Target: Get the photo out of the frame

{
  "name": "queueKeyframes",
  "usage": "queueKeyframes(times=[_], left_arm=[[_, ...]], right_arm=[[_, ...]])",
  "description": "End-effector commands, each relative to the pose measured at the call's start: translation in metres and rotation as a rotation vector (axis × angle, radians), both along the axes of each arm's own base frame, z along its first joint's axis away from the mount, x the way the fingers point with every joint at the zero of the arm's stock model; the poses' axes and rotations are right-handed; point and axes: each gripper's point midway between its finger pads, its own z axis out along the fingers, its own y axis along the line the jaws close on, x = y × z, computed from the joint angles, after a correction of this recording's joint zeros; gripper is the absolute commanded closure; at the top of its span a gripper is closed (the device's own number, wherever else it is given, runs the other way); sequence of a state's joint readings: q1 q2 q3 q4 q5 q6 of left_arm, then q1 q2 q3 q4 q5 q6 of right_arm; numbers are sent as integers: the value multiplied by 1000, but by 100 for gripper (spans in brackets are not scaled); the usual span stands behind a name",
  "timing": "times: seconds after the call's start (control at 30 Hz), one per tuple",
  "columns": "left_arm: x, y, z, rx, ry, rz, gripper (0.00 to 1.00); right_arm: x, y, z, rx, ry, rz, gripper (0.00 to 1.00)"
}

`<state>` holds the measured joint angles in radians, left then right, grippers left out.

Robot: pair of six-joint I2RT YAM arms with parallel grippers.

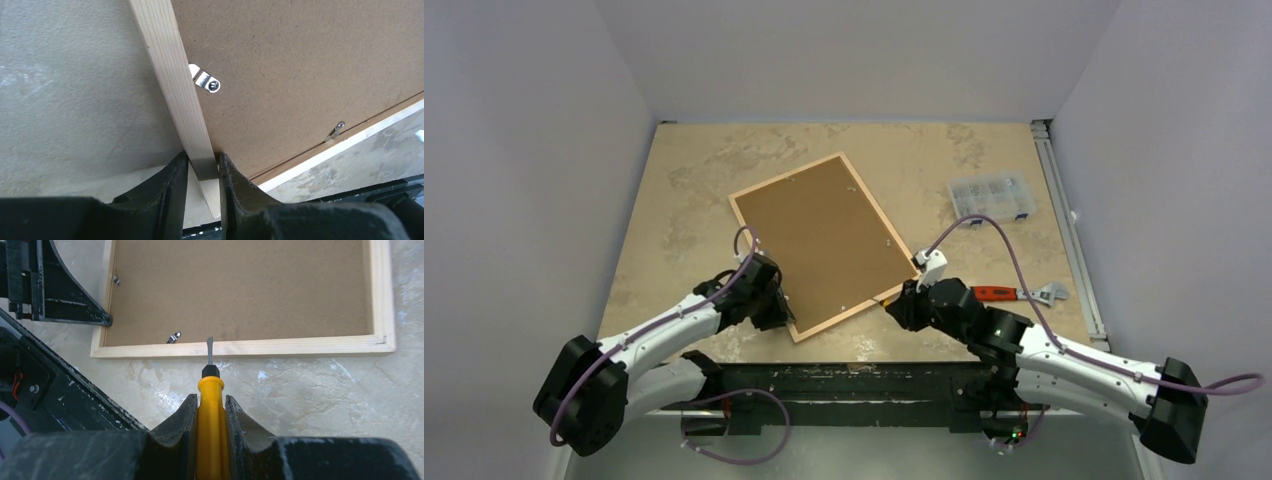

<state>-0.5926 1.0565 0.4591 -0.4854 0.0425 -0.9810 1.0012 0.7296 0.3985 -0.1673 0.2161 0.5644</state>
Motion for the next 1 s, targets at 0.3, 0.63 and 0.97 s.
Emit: queueKeyframes(times=[0.3, 0.63, 0.97], left_arm=[[-47, -31, -7, -51, 50, -76, 91], [-31, -38, 59, -52, -75, -184, 55], [30, -18, 95, -161, -76, -159, 44]], right_arm=[[11, 75, 34, 119, 14, 147, 100], [12, 96, 23, 87, 42, 178, 100], [-3, 113, 21, 49, 37, 209, 100]])
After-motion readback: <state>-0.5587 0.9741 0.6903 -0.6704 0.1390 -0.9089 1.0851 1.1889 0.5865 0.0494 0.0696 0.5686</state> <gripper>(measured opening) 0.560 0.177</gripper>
